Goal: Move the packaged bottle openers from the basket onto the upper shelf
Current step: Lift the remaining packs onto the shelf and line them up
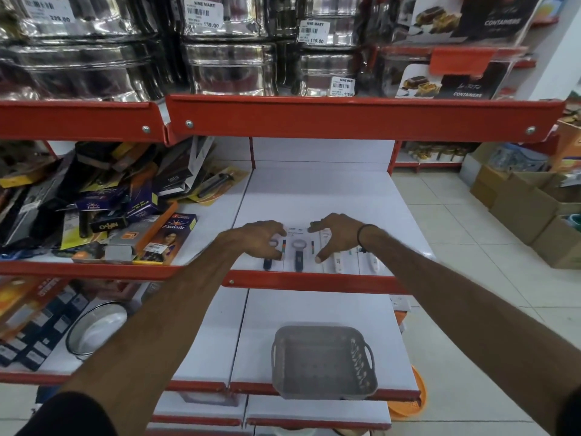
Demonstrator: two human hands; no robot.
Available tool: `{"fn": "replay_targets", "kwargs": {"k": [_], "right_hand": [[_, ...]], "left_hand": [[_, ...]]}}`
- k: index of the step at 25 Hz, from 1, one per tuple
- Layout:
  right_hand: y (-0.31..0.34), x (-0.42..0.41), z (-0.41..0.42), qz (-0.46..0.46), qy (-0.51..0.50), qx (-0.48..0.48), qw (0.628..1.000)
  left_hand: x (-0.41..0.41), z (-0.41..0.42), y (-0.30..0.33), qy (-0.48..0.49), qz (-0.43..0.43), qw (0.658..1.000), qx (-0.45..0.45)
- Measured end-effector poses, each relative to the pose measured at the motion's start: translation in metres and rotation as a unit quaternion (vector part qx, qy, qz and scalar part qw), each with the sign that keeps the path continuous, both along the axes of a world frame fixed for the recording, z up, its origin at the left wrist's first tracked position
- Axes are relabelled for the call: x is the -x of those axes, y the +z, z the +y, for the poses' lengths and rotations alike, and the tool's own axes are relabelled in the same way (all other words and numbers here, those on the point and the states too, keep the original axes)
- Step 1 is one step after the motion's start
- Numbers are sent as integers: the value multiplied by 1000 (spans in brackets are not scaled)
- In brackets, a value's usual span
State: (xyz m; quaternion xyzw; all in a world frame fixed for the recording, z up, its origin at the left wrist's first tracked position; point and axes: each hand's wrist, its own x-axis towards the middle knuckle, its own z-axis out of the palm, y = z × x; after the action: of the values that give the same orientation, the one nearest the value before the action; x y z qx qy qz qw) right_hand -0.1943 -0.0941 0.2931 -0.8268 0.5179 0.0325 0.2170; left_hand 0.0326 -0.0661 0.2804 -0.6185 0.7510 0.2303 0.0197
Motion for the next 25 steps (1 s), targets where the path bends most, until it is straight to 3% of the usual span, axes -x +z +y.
{"fn": "replay_targets", "kwargs": {"k": [4,10,18,25], "right_hand": [[-1,41,-4,62,-39,-8,997],[-22,45,2,18,-61,-10,998],[-13,40,2,56,-26,-10,998],[5,97,0,105,-60,7,993]], "left_hand": [[24,2,-2,-60,-33,997,19],[33,1,-3,-63,-65,995,37],[39,-9,2,-68,-101,993,-5],[74,-14,4,-94,-40,994,49]]}}
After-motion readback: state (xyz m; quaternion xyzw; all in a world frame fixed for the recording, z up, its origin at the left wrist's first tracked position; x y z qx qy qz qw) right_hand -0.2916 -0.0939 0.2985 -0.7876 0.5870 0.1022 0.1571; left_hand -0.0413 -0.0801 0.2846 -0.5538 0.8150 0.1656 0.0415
